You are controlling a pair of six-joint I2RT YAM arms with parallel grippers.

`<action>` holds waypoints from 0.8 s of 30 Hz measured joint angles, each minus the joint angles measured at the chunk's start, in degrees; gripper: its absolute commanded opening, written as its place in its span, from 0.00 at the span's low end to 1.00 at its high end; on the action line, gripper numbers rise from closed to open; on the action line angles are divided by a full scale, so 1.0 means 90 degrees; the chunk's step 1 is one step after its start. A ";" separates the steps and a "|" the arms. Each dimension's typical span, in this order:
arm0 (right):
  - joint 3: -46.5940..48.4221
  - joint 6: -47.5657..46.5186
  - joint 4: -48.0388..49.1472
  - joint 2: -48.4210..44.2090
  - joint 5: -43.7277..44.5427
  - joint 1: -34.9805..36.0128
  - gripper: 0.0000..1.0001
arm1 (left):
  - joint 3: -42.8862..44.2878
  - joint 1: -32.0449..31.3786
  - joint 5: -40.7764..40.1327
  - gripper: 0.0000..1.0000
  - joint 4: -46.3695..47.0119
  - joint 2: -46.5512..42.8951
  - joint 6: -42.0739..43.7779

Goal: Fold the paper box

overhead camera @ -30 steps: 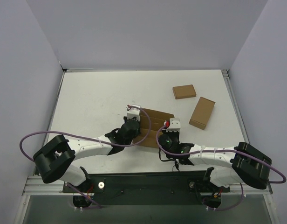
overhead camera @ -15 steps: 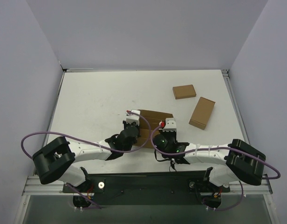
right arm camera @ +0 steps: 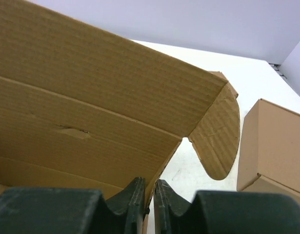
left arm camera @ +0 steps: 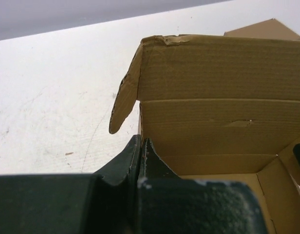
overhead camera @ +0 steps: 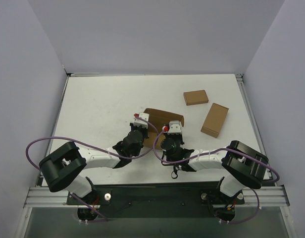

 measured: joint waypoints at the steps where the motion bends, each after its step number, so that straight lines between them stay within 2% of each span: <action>1: -0.0017 -0.0063 0.0100 0.0000 0.0024 0.0000 0.18 | -0.0073 0.0000 0.0010 0.00 0.0221 0.0027 0.0044; 6: -0.0177 -0.0185 0.0376 -0.0029 0.0002 0.0146 0.29 | -0.0840 -0.0066 0.0180 0.00 0.1224 0.0117 0.0114; 14: -0.0299 0.0440 -0.0214 -0.0374 -0.0087 0.0313 0.29 | -0.1370 -0.0250 0.0172 0.00 0.2385 0.0381 0.0019; 24: -0.0299 0.1326 -0.0940 -0.0420 -0.0134 0.0313 0.27 | -0.1379 -0.0498 -0.0194 0.00 0.2756 0.0709 -0.0549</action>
